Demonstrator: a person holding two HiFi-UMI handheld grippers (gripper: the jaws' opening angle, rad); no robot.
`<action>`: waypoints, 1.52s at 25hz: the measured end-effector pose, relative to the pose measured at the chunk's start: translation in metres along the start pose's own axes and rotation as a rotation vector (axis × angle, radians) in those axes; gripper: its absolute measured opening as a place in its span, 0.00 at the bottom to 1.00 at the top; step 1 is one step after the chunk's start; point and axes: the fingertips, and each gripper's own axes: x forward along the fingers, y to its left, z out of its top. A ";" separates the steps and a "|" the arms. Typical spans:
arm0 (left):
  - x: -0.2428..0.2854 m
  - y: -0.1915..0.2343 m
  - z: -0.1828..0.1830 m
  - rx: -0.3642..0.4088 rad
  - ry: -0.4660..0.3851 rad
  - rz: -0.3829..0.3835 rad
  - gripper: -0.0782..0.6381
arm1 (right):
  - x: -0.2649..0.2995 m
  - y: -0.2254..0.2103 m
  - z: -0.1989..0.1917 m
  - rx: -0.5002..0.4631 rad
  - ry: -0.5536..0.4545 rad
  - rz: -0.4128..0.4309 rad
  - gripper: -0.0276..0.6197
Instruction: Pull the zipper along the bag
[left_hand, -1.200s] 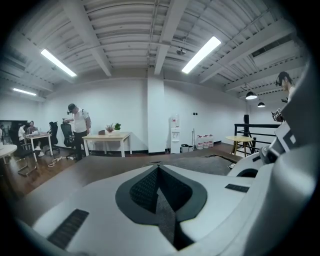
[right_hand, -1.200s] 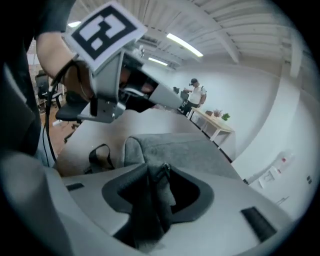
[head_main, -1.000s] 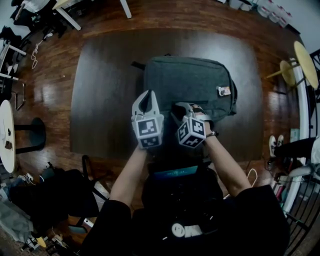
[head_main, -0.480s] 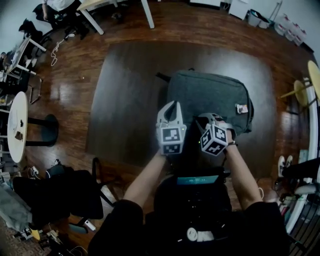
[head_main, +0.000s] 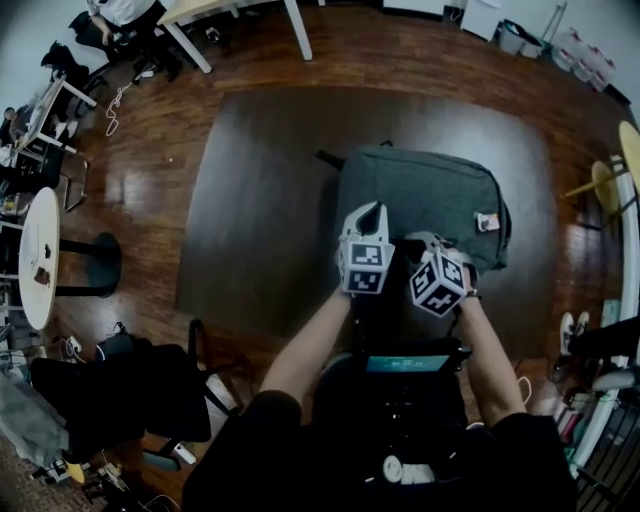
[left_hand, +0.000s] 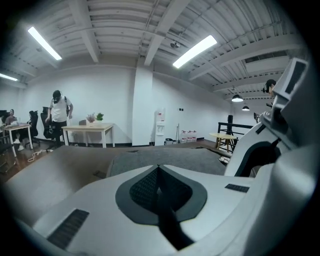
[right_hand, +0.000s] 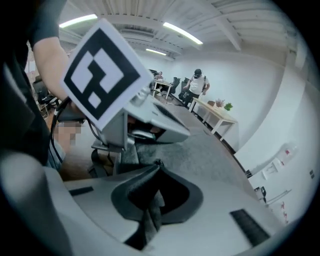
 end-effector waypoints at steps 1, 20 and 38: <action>0.002 0.002 -0.005 0.008 0.011 -0.006 0.11 | 0.001 0.002 0.002 0.012 -0.007 0.000 0.06; 0.020 -0.011 -0.014 0.042 0.052 -0.104 0.11 | -0.011 -0.012 -0.016 0.061 -0.020 0.053 0.06; 0.025 -0.017 -0.020 0.062 0.085 -0.172 0.11 | -0.024 -0.023 -0.052 0.199 0.015 -0.002 0.06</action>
